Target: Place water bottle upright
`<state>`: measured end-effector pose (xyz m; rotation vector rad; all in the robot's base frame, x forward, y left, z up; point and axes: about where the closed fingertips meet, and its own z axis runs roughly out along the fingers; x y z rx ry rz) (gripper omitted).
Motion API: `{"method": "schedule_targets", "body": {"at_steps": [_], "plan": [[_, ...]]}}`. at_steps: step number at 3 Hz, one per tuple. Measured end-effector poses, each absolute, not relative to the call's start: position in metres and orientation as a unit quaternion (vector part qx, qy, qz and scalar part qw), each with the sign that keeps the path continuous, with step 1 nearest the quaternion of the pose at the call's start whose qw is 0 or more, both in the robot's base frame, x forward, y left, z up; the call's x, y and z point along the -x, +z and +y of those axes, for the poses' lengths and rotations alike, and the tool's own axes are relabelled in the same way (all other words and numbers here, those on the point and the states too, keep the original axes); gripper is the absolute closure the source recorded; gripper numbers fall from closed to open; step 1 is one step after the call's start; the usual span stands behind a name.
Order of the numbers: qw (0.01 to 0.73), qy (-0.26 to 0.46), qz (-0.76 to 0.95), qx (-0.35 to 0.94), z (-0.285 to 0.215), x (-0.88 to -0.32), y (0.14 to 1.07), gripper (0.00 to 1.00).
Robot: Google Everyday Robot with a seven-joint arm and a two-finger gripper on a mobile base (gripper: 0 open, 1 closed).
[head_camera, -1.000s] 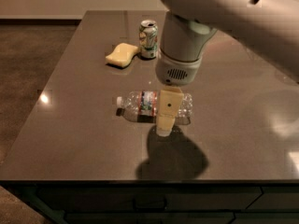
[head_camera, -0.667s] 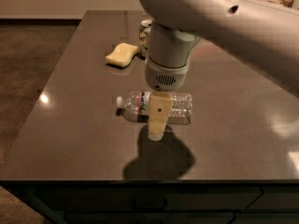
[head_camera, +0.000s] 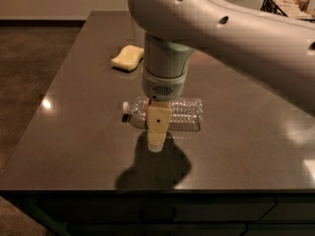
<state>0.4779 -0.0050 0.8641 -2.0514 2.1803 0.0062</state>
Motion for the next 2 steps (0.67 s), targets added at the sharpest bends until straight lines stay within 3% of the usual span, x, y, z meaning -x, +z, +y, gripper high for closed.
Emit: {"method": "schedule_targets", "body": {"at_steps": [2], "plan": [[0.077,-0.011,0.722,0.688,0.0119,-0.4886,0.8516,0.0]]}}
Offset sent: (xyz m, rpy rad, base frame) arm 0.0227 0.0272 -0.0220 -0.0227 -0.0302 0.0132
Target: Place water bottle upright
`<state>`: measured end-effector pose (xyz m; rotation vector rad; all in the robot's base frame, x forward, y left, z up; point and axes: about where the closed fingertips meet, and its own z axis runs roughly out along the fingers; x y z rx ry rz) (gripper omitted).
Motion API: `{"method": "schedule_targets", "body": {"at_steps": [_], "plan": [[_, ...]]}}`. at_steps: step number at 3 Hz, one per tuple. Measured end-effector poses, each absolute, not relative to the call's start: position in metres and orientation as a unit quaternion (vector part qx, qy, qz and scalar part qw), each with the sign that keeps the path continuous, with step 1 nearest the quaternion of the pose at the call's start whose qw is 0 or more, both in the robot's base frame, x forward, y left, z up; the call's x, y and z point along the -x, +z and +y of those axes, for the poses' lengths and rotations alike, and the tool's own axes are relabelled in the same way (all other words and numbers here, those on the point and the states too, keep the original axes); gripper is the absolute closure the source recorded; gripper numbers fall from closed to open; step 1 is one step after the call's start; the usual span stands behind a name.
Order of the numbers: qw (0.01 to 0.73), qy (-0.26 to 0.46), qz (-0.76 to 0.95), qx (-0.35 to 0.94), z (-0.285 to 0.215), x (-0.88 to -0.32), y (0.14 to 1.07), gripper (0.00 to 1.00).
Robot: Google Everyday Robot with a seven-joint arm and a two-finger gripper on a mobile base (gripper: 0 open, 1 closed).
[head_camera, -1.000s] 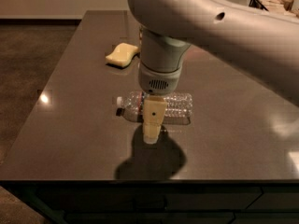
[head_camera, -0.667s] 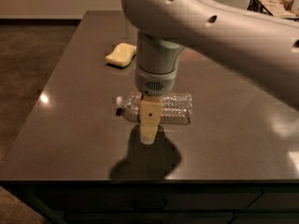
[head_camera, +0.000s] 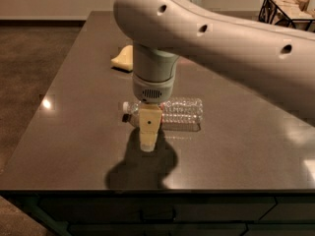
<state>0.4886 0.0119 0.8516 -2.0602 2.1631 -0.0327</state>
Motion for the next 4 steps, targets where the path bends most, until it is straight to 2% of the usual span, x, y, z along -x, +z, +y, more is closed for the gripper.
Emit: {"method": "schedule_targets", "body": {"at_steps": [1,2,3,4], "plan": [[0.076,-0.012,0.722,0.687,0.016,-0.499,0.849,0.18],[0.075,-0.004,0.724,0.686,0.016,-0.506,0.851,0.41],[0.083,0.024,0.72,0.689,0.013,-0.507,0.858,0.64],[0.101,0.083,0.716,0.686,0.005,-0.51,0.871,0.87]]}}
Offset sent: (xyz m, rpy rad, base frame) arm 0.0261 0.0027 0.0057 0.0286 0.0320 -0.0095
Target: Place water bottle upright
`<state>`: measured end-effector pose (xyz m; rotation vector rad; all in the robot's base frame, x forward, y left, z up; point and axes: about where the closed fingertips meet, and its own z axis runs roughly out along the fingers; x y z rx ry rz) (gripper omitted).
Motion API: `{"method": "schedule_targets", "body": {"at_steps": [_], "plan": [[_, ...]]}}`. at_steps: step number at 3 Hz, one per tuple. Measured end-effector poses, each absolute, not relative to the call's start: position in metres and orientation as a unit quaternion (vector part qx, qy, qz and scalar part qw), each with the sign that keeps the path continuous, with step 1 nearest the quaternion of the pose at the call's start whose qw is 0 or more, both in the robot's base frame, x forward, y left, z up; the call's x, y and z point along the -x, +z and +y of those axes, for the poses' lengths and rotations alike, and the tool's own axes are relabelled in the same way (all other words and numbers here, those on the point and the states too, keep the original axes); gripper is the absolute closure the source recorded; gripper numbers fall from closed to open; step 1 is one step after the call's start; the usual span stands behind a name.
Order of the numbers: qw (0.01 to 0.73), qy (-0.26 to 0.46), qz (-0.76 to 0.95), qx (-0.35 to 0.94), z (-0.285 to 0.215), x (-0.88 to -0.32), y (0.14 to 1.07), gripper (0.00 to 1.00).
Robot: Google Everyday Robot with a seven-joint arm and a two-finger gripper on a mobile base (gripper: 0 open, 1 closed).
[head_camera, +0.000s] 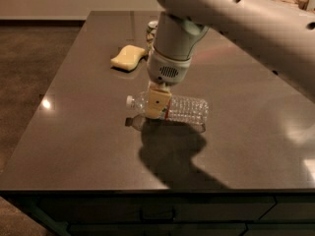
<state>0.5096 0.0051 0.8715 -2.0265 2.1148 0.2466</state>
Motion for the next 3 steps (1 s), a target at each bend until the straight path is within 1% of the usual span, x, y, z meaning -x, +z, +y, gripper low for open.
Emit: {"method": "schedule_targets", "body": {"at_steps": [1,3], "plan": [[0.136,0.158,0.703,0.68,0.003,-0.51,0.898,1.0],[0.218,0.257,0.678,0.654,-0.001,-0.518,0.947,1.0]]}}
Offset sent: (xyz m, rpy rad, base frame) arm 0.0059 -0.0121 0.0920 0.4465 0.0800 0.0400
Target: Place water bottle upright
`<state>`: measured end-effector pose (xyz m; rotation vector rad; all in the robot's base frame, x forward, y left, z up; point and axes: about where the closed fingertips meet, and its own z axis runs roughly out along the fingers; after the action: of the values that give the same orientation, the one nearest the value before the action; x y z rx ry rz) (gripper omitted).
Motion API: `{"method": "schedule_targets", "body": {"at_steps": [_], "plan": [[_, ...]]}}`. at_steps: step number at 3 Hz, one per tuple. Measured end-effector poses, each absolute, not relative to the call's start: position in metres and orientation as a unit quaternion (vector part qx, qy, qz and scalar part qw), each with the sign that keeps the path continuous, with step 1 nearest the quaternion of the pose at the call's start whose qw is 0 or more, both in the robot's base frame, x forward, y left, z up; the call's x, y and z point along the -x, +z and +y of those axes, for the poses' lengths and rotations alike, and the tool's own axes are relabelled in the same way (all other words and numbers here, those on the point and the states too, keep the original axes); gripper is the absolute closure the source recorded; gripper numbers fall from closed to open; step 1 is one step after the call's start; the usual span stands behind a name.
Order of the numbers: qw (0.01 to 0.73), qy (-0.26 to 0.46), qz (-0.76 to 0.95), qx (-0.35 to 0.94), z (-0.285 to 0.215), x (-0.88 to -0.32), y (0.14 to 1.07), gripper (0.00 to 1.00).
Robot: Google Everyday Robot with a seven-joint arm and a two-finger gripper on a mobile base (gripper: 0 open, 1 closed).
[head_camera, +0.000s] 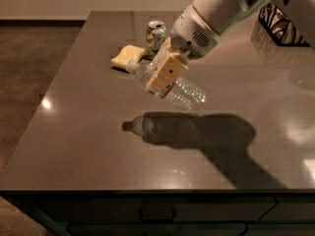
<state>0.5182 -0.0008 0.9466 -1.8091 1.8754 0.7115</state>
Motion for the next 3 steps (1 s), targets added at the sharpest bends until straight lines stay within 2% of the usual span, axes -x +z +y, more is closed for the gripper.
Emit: {"method": "schedule_targets", "body": {"at_steps": [3], "plan": [[0.379,0.348,0.66,0.547,-0.014,-0.525,0.977,1.0]]}}
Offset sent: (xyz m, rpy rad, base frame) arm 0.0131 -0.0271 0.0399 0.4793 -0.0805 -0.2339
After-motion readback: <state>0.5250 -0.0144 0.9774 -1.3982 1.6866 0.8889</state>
